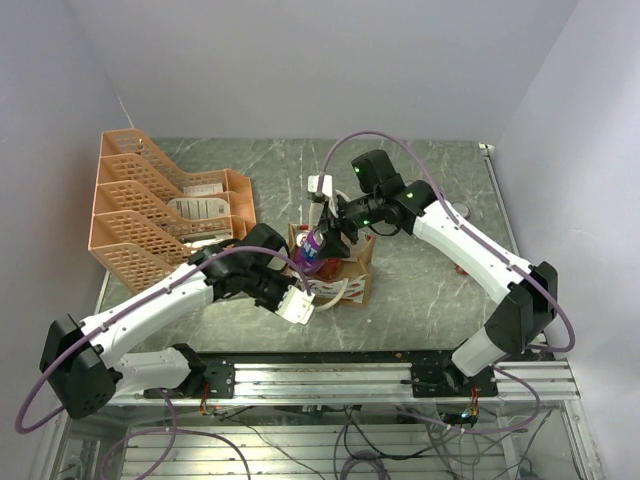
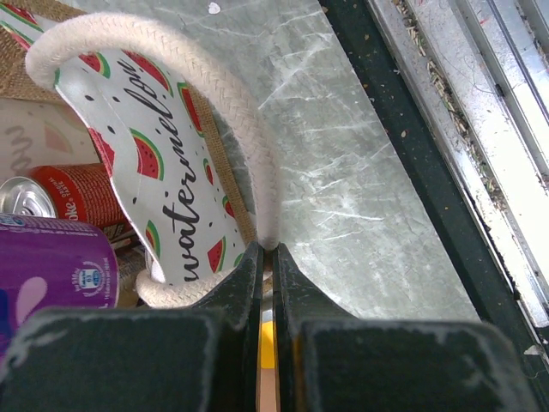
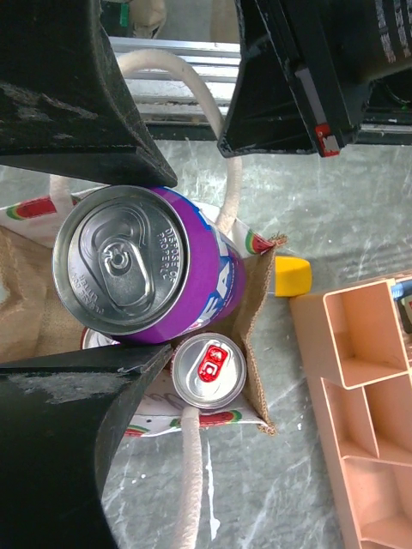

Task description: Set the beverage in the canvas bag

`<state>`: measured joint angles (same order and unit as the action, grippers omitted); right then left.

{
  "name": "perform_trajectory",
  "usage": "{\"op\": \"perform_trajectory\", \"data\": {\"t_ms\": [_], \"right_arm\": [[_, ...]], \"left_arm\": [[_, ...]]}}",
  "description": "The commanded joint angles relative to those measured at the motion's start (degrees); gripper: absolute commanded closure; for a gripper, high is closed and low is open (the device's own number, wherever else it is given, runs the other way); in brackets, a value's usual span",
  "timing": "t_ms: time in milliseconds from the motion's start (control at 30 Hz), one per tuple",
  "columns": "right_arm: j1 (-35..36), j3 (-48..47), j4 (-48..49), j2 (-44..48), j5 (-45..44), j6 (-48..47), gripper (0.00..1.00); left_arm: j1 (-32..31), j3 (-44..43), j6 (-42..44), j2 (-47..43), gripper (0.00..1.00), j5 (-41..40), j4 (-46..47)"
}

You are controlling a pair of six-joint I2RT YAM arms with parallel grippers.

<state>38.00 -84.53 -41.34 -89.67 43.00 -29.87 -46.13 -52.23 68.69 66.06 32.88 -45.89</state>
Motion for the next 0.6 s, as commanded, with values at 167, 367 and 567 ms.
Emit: {"op": "perform_trajectory", "data": {"t_ms": [167,367,567], "right_arm": [[1.88,0.38,3.54,-1.14,-0.29,0.99,1.0],[2.37,-0.82,-1.15,-3.27,-0.88,-1.52,1.0],[3.82,0.76,0.84,-4.12,-6.08,-0.15,1.0]], "left_arm": [[-0.43,-0.25,-0.91,-1.84,0.93,3.17,-0.98],[0.33,-0.63,-0.94,-2.36,0.93,3.68,-0.57],[0.43,-1.09,-0.58,-1.93,0.93,3.9,-0.75]]}}
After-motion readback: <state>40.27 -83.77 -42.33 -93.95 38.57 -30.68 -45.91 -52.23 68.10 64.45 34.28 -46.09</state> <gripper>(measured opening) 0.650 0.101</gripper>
